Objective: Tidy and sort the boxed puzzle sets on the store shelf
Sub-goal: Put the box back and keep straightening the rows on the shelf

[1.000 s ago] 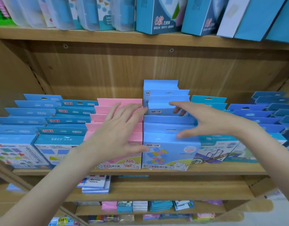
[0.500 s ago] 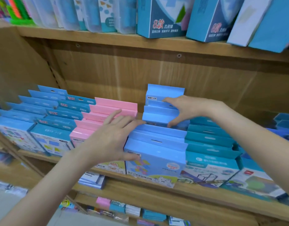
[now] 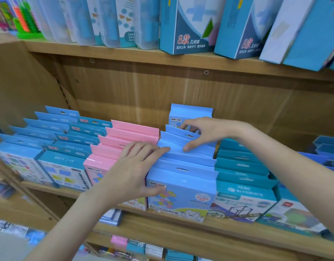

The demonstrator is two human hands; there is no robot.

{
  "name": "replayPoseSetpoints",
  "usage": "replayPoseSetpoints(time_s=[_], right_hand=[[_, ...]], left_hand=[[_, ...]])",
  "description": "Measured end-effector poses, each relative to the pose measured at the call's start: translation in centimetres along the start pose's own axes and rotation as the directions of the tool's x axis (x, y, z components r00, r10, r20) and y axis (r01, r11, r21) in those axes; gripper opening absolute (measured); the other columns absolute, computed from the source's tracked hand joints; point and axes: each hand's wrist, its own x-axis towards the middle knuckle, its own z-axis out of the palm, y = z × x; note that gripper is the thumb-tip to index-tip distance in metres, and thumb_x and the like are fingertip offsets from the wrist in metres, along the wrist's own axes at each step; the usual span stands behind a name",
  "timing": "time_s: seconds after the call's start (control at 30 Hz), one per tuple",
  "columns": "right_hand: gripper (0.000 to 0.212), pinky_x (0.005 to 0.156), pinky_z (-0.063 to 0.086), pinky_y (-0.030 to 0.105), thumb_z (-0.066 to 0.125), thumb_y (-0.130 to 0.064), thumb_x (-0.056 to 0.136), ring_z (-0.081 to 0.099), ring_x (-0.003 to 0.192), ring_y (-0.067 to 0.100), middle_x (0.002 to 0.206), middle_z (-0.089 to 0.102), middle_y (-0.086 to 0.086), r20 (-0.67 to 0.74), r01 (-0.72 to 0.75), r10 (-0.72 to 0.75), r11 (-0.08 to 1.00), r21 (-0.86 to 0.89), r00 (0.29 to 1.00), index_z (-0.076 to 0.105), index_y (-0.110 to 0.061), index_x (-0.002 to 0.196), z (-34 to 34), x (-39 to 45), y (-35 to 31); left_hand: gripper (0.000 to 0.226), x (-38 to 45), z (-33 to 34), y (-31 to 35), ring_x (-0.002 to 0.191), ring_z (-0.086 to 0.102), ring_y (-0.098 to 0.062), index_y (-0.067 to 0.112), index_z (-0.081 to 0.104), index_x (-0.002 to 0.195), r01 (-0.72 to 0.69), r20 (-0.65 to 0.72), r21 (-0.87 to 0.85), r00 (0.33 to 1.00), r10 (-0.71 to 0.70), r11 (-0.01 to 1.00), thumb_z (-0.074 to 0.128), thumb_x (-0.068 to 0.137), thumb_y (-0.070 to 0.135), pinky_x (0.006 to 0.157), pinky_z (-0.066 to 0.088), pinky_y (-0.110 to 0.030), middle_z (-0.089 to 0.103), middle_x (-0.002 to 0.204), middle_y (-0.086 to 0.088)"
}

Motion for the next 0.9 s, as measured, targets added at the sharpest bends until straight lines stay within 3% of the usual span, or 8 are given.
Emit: replayPoseSetpoints(time_s=[0.13,0.27,0.33,0.43,0.63,0.73,0.83,0.9], right_hand=[[0.041,0.1,0.041,0.038,0.062,-0.05,0.08,0.054,0.114,0.021,0.122,0.061,0.002,0.037,-0.025,0.022,0.995,0.098,0.999,0.052,-0.037,0.117,0.3,-0.5,0.7],[0.025,0.098,0.042,0.041,0.061,-0.042,0.084,0.056,0.111,0.025,0.121,0.062,0.001,0.068,0.014,-0.024,0.988,0.153,0.997,0.048,-0.053,0.103,0.3,-0.7,1.1],[0.027,0.094,0.044,0.035,0.062,-0.036,0.085,0.058,0.108,0.022,0.12,0.063,-0.001,0.085,0.011,-0.026,0.985,0.17,0.996,0.05,-0.051,0.103,0.1,-0.8,1.1],[0.034,0.076,0.048,0.014,0.064,-0.023,0.085,0.061,0.095,0.005,0.113,0.065,-0.009,0.141,-0.026,-0.014,0.96,0.28,0.99,0.057,-0.031,0.118,0.1,-1.0,0.9],[0.045,0.098,0.035,0.021,0.064,-0.039,0.083,0.05,0.11,0.003,0.116,0.049,-0.025,0.069,-0.024,0.014,0.989,0.148,0.997,0.052,-0.03,0.125,0.7,-0.5,0.5],[0.045,0.102,0.037,0.025,0.064,-0.046,0.08,0.052,0.112,0.005,0.121,0.055,-0.019,0.105,-0.037,0.022,0.989,0.142,0.994,0.054,-0.031,0.121,0.4,-0.8,0.3],[0.05,0.095,0.045,0.033,0.061,-0.061,0.07,0.06,0.099,0.009,0.109,0.066,-0.004,-0.014,-0.035,0.039,0.97,0.24,0.999,0.061,-0.029,0.108,-0.6,-1.5,0.6],[0.04,0.085,0.047,0.032,0.061,-0.052,0.076,0.06,0.087,0.009,0.1,0.068,0.0,-0.186,0.014,0.044,0.954,0.3,0.981,0.064,-0.022,0.101,-1.4,-1.1,1.1]], left_hand=[[0.083,0.1,0.1,-0.1,0.107,0.043,-0.02,0.016,0.041,0.134,-0.017,-0.02,0.009,1.0,0.018,1.0,0.053,0.068,0.065,0.096,0.026,-0.032,0.054,0.117,-0.001],[0.085,0.1,0.0,-0.1,0.111,0.041,-0.02,0.016,0.039,0.135,-0.013,-0.017,0.01,1.0,0.013,1.0,0.05,0.069,0.069,0.097,0.025,-0.032,0.052,0.123,-0.001],[0.085,0.0,-0.1,-0.1,0.111,0.04,-0.019,0.015,0.039,0.135,-0.016,-0.014,0.019,1.0,0.016,1.0,0.048,0.07,0.07,0.096,0.025,-0.032,0.052,0.123,-0.001],[0.086,-0.1,-0.2,-0.1,0.11,0.041,-0.018,0.014,0.04,0.135,-0.021,-0.013,0.029,1.0,0.022,0.999,0.046,0.071,0.072,0.097,0.025,-0.031,0.052,0.123,-0.001],[0.087,0.0,-0.3,0.0,0.111,0.04,-0.017,0.014,0.041,0.134,-0.008,0.015,0.023,1.0,0.008,1.0,0.044,0.071,0.074,0.097,0.024,-0.03,0.053,0.122,-0.002],[0.092,-0.1,-0.5,-0.2,0.115,0.039,-0.018,0.01,0.039,0.135,-0.013,0.027,0.005,1.0,0.013,1.0,0.046,0.069,0.074,0.1,0.022,-0.029,0.051,0.128,-0.004],[0.099,0.0,-0.8,-0.5,0.122,0.034,-0.018,0.005,0.035,0.136,0.002,0.045,0.008,0.999,-0.003,1.0,0.047,0.066,0.075,0.105,0.017,-0.03,0.047,0.135,-0.008],[0.1,0.1,-0.9,-0.7,0.127,0.031,-0.017,0.007,0.031,0.137,0.005,0.076,0.032,0.997,-0.007,0.999,0.045,0.066,0.076,0.107,0.013,-0.034,0.043,0.139,-0.007]])
